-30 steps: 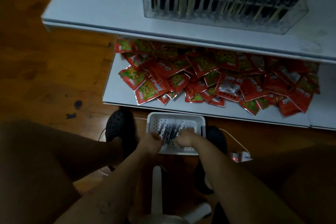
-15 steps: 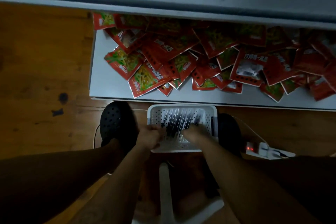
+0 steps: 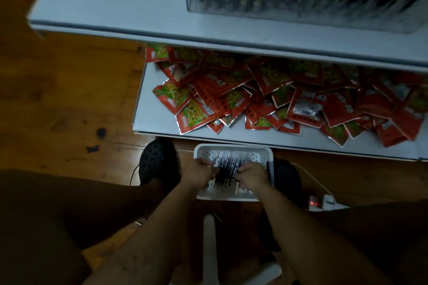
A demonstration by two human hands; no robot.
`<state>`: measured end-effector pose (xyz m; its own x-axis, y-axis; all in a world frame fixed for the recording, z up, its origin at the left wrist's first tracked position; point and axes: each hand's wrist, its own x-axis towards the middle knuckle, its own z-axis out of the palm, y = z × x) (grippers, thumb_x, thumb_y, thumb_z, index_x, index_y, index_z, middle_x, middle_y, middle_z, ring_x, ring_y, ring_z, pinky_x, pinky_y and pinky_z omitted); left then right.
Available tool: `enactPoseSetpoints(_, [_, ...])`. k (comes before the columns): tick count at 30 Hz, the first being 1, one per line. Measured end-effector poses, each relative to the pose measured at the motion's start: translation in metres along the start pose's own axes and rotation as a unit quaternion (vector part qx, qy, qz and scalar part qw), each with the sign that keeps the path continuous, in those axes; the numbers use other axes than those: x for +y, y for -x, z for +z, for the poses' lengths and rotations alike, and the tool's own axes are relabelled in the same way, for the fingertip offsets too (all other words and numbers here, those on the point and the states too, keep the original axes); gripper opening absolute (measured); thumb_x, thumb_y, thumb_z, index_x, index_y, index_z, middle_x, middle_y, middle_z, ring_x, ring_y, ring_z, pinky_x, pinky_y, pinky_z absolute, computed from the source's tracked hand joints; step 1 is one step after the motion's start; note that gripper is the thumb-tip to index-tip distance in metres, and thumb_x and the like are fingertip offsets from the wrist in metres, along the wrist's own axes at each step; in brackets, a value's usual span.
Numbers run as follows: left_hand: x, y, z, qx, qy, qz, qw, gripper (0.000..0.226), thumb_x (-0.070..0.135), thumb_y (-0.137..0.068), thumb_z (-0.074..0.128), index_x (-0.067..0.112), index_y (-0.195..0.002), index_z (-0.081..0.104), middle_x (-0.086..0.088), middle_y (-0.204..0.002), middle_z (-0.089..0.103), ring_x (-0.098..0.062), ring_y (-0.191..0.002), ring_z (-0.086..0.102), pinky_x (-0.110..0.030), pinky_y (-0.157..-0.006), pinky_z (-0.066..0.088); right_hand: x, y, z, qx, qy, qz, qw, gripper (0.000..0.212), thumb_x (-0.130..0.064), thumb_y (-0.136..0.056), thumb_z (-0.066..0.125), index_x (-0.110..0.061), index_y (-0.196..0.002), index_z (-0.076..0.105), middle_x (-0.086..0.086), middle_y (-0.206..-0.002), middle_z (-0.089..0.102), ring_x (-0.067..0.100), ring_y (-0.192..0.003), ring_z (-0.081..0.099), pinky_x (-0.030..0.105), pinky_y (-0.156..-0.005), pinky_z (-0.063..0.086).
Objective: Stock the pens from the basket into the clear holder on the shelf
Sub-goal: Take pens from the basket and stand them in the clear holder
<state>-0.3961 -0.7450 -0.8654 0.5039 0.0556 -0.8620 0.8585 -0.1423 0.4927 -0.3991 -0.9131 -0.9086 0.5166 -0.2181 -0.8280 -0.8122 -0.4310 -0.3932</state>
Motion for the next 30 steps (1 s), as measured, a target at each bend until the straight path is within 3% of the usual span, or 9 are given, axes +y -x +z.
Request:
enactPoseSetpoints(6, [0.049,0.057,-0.007,0.015,-0.041,0.131,0.99,0.02,0.013,-0.083,0.072,0.01,-0.099,0.061,-0.007,-0.075,0.061,-0.018,-0.066,0.054,-0.02,-0.052,0.042,-0.048,0.066,-0.012,-0.033,-0.083,-0.111,0.99,0.038,0.005,-0.08,0.065,-0.015,-0.108,0.048,0.017,-0.107,0.061,0.033,-0.09,0.067,0.046,-0.071,0.06])
enactPoseSetpoints(10, [0.078,0.101,-0.021,0.024,-0.057,0.208,0.976,0.018,0.017,-0.084,0.071,0.011,-0.099,0.061,-0.009,-0.074,0.06,-0.021,-0.067,0.052,-0.027,-0.059,0.042,-0.08,0.113,-0.032,-0.017,-0.114,-0.208,0.971,0.009,-0.004,-0.089,0.061,-0.005,-0.097,0.06,0.022,-0.095,0.067,0.037,-0.087,0.069,0.053,-0.077,0.058])
enactPoseSetpoints(13, [0.098,0.134,-0.028,0.038,-0.077,0.261,0.961,0.018,0.019,-0.085,0.071,0.011,-0.098,0.06,-0.005,-0.08,0.063,-0.018,-0.073,0.055,-0.026,-0.063,0.043,-0.099,0.149,-0.049,0.043,-0.064,-0.301,0.95,0.023,-0.024,-0.093,0.061,-0.002,-0.088,0.064,0.023,-0.088,0.067,0.038,-0.085,0.066,0.057,-0.077,0.054])
enactPoseSetpoints(15, [0.112,0.155,-0.031,0.046,-0.095,0.294,0.95,0.018,0.021,-0.085,0.071,0.013,-0.096,0.06,-0.001,-0.081,0.063,-0.015,-0.073,0.057,-0.022,-0.058,0.044,-0.111,0.173,-0.064,0.079,-0.032,-0.355,0.931,0.025,-0.027,-0.092,0.063,-0.004,-0.083,0.064,0.017,-0.081,0.066,0.034,-0.079,0.064,0.05,-0.073,0.055])
enactPoseSetpoints(17, [0.127,0.175,-0.035,0.059,-0.108,0.328,0.936,0.016,0.022,-0.086,0.07,0.015,-0.097,0.061,0.003,-0.082,0.063,-0.014,-0.074,0.059,-0.017,-0.055,0.044,-0.124,0.195,-0.083,0.119,-0.026,-0.4,0.909,0.008,-0.021,-0.09,0.067,-0.014,-0.091,0.064,0.001,-0.074,0.063,0.019,-0.069,0.062,0.035,-0.062,0.049])
enactPoseSetpoints(21, [0.162,0.211,-0.049,0.084,-0.117,0.379,0.914,0.016,0.029,-0.088,0.067,0.021,-0.101,0.064,0.005,-0.094,0.068,-0.012,-0.085,0.063,-0.024,-0.068,0.049,-0.157,0.242,-0.123,0.215,-0.018,-0.501,0.838,0.062,-0.014,-0.089,0.066,-0.037,-0.139,0.039,-0.009,-0.084,0.058,0.006,-0.07,0.06,0.019,-0.062,0.049])
enactPoseSetpoints(23, [0.179,0.22,-0.06,0.109,-0.136,0.403,0.899,0.019,0.034,-0.089,0.066,0.024,-0.104,0.064,0.006,-0.098,0.067,-0.013,-0.087,0.063,-0.028,-0.072,0.049,-0.172,0.261,-0.142,0.26,0.002,-0.55,0.793,0.058,-0.015,-0.09,0.065,-0.036,-0.139,0.042,-0.009,-0.092,0.058,0.006,-0.076,0.062,0.02,-0.072,0.052])
enactPoseSetpoints(27, [0.209,0.211,-0.078,0.203,-0.115,0.429,0.873,0.03,0.035,-0.09,0.063,0.023,-0.117,0.06,0.0,-0.118,0.059,-0.02,-0.102,0.059,-0.032,-0.076,0.048,-0.207,0.272,-0.168,0.345,0.0,-0.617,0.707,0.039,-0.014,-0.089,0.067,-0.02,-0.127,0.059,-0.003,-0.099,0.059,0.006,-0.08,0.054,-0.003,-0.072,0.04])
enactPoseSetpoints(30, [0.232,0.195,-0.083,0.228,-0.081,0.414,0.877,0.038,0.033,-0.09,0.064,0.019,-0.125,0.055,-0.006,-0.131,0.054,-0.024,-0.111,0.055,-0.035,-0.082,0.047,-0.232,0.262,-0.174,0.36,-0.038,-0.635,0.683,0.037,-0.015,-0.089,0.067,-0.018,-0.124,0.059,-0.005,-0.098,0.058,0.006,-0.081,0.058,0.001,-0.075,0.043])
